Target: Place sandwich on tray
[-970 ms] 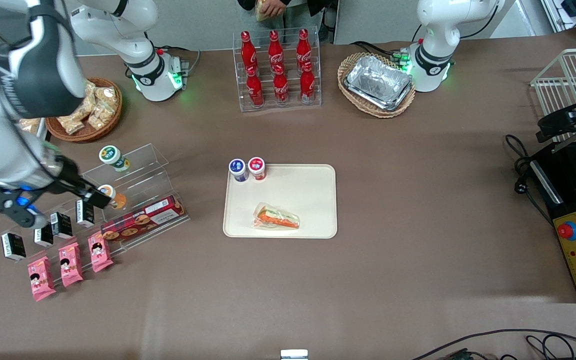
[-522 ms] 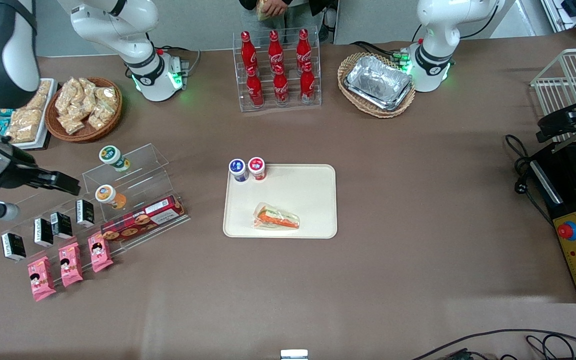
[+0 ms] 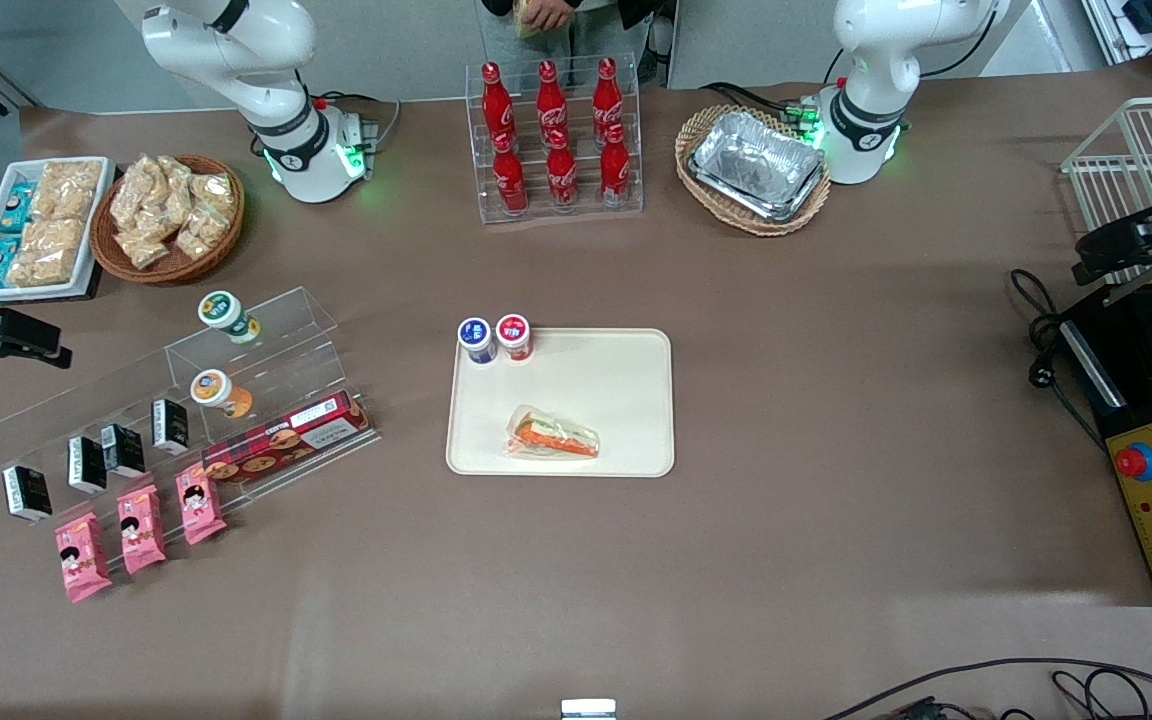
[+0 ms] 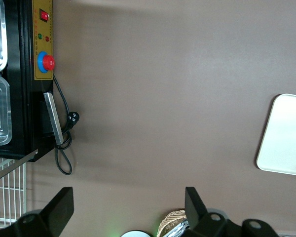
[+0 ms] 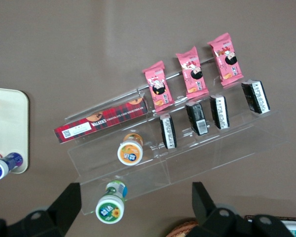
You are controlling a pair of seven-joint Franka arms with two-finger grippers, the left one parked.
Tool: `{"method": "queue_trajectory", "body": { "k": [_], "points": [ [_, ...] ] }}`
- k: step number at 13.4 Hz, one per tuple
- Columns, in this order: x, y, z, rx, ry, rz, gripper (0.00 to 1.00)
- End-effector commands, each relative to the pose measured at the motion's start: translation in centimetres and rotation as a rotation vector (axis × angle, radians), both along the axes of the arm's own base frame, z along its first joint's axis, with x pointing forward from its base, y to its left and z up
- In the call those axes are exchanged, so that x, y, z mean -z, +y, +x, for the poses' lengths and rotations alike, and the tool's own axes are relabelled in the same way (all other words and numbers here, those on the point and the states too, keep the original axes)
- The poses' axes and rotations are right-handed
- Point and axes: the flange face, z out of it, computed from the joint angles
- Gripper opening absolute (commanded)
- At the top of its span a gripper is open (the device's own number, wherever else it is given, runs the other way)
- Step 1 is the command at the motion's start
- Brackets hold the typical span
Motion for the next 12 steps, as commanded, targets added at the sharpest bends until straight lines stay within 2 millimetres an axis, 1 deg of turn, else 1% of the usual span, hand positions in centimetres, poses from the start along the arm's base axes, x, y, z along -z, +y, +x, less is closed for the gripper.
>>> {"method": "queue_trajectory", "body": {
  "k": [1,3,5,7,8,12],
  "points": [
    [-0.6,0.7,-1.3,-0.031,0.003,0.014,1.0],
    [-0.2,1.5,-2.0,-0.035,0.007,0.02,1.0],
    [-0.5,1.5,-2.3,-0.033,-0.006,0.02,1.0],
    [-0.7,2.4,-4.7,-0.041,-0.047,0.022,1.0],
    [-0.3,2.4,-5.8,-0.037,-0.063,0.014,1.0],
    [-0.3,2.5,-5.5,-0.046,-0.059,-0.018,1.0]
  ]
}}
